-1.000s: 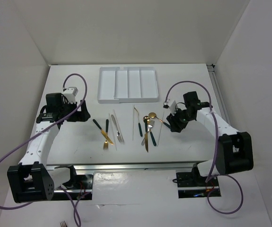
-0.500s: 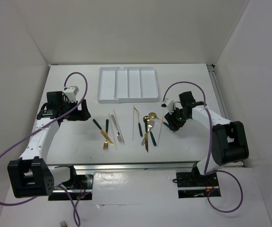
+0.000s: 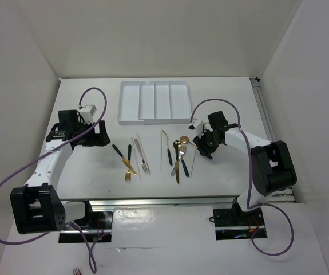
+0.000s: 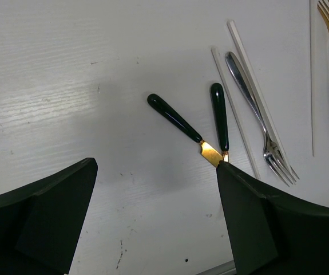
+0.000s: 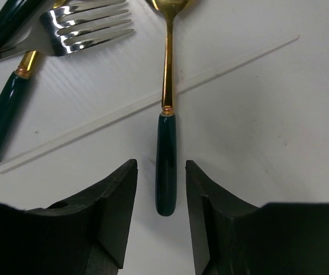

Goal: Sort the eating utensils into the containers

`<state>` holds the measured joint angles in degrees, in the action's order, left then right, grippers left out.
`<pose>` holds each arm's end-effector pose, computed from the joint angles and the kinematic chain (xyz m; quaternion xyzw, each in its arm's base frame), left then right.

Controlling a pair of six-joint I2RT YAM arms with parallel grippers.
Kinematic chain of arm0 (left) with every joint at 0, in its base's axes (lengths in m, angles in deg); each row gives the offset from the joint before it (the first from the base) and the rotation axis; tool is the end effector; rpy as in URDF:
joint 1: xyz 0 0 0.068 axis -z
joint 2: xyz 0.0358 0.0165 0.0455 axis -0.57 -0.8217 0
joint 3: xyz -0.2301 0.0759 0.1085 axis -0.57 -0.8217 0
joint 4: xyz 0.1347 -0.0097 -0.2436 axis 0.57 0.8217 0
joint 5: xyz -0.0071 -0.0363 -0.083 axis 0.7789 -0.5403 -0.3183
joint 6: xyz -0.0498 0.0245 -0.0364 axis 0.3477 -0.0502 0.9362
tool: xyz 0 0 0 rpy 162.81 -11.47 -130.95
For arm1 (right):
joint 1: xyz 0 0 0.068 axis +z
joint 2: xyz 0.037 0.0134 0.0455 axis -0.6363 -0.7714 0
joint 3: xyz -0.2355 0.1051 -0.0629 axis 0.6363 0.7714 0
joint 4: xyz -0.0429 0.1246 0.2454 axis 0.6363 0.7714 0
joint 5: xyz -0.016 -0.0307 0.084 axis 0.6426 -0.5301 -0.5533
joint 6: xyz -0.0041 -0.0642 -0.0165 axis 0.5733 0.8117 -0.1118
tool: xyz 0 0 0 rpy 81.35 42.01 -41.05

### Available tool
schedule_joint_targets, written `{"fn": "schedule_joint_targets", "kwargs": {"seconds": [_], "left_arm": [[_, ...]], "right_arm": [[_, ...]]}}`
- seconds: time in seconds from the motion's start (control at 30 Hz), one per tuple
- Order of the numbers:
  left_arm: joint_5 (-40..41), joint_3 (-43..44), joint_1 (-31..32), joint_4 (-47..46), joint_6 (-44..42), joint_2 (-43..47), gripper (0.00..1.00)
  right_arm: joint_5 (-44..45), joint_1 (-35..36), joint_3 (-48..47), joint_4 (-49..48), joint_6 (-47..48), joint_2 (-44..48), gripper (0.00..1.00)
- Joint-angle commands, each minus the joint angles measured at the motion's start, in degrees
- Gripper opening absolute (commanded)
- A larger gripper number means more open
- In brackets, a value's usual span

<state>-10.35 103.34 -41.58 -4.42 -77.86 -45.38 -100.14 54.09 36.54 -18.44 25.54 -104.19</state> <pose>0.2878 0.0170 0.2352 -0.0136 0.9166 -0.1429 0.3732 0.2988 0.0944 0.1378 -0.4272 0.8671 0.1146 0.2291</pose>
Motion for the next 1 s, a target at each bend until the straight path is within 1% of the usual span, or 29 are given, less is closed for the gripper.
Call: {"fn": "schedule_joint_targets", "kwargs": {"seconds": [0.0, 0.17, 0.33, 0.47, 0.6, 0.7, 0.73, 0.8, 0.83, 0.9, 0.97], "left_arm": [[-0.22, 2.24, -0.11, -0.95, -1.49, -0.86, 1.0], [0.3, 2.76, -0.11, -0.95, -1.49, -1.39, 1.0], [0.83, 2.76, -0.11, -0.95, -1.49, -1.92, 1.0], [0.83, 2.76, -0.11, -1.47, -1.49, -2.45, 1.0], [1.35, 1.89, -0.11, -2.0, -0.96, -2.37, 1.0], [2.41, -0.74, -0.11, -3.4, -0.44, 0.44, 1.0], [3.02, -1.53, -0.11, -3.93, -0.44, 1.32, 1.0], [4.86, -3.46, -0.11, -5.25, 0.96, 4.05, 1.0], [5.57, -4.0, -0.11, -5.25, 0.97, 4.84, 1.0], [7.15, -4.7, -0.11, -5.87, 1.59, 6.86, 1.0], [9.96, -5.23, -0.11, -7.0, 3.07, 7.39, 1.0]], "right_arm": [[4.39, 1.42, 0.31, -5.21, -2.75, -2.02, 0.47], [6.59, 1.96, -0.74, -6.0, -2.75, -4.13, 0.44], [8.35, 2.48, -0.74, -6.52, -2.75, -7.29, 0.35], [9.15, 2.48, -0.22, -7.05, -2.23, -7.83, 0.0], [8.79, 2.48, 0.92, -7.05, -1.61, -4.85, 0.0], [7.56, 2.48, 2.41, -7.66, 0.23, 1.03, 0.0], [6.34, 2.48, 2.42, -7.67, 1.89, 4.18, 0.0], [3.45, 2.48, 3.04, -6.97, 2.43, 7.36, 0.0], [2.3, 2.48, 3.82, -6.97, 3.39, 11.03, 0.0], [0.45, 3.71, 5.31, -6.97, 5.33, 15.01, 0.0], [-0.35, 5.55, 5.32, -9.77, 5.86, 19.04, 0.0]]}}
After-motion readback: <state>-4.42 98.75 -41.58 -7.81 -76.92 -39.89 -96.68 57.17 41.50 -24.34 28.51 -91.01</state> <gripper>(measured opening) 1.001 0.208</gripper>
